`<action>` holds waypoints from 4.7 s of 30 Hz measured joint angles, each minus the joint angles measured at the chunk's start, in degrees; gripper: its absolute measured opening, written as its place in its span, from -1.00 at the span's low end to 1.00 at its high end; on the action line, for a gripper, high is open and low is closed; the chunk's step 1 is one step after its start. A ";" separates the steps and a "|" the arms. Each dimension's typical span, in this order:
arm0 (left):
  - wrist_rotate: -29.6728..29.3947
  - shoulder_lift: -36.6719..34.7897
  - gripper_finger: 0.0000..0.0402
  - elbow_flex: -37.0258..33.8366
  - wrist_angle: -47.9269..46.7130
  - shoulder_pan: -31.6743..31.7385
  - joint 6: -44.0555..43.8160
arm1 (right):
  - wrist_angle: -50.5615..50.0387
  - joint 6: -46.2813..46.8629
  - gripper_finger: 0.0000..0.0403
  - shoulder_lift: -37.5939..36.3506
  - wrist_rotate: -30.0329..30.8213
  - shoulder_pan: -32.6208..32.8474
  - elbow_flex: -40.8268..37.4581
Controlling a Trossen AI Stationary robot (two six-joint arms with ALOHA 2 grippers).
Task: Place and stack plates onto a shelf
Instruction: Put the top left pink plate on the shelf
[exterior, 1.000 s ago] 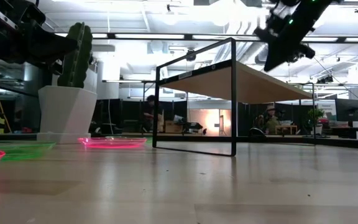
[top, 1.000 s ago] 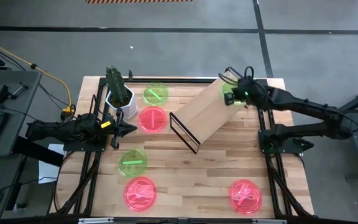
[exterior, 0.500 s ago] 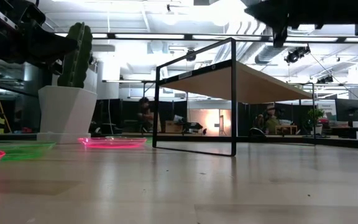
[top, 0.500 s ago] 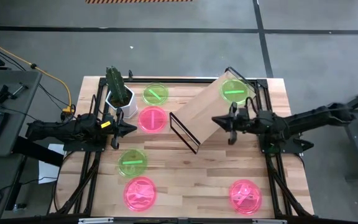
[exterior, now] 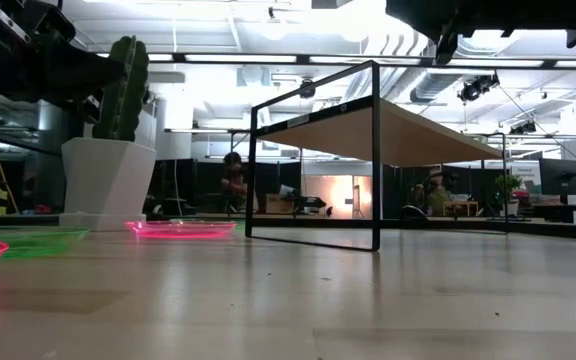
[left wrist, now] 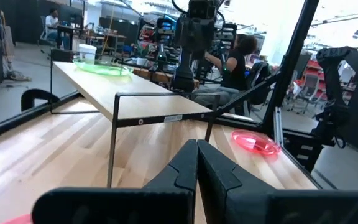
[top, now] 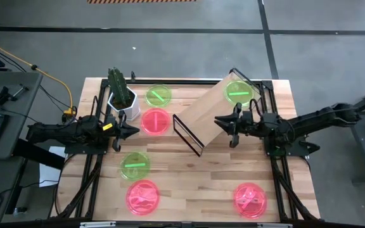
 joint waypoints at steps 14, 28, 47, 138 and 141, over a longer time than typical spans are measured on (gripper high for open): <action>-6.02 6.13 -0.57 1.36 6.25 -0.02 -3.46 | -2.09 -1.51 -0.11 -0.02 1.49 -0.02 0.04; -7.74 44.40 -0.02 14.96 -1.29 -5.59 15.97 | -2.30 -0.99 -0.11 -0.02 1.45 -0.02 0.07; -26.51 73.02 -0.02 15.67 4.63 -7.99 23.44 | -5.08 1.55 -0.11 -0.02 1.43 -0.17 0.09; -28.21 94.27 -1.00 65.40 -3.92 -5.90 52.12 | 4.34 0.89 -0.11 -0.35 6.72 -0.17 0.00; -26.71 94.71 -1.00 67.56 -5.15 -5.90 53.39 | 4.30 0.88 -0.11 -0.33 6.70 -0.17 0.00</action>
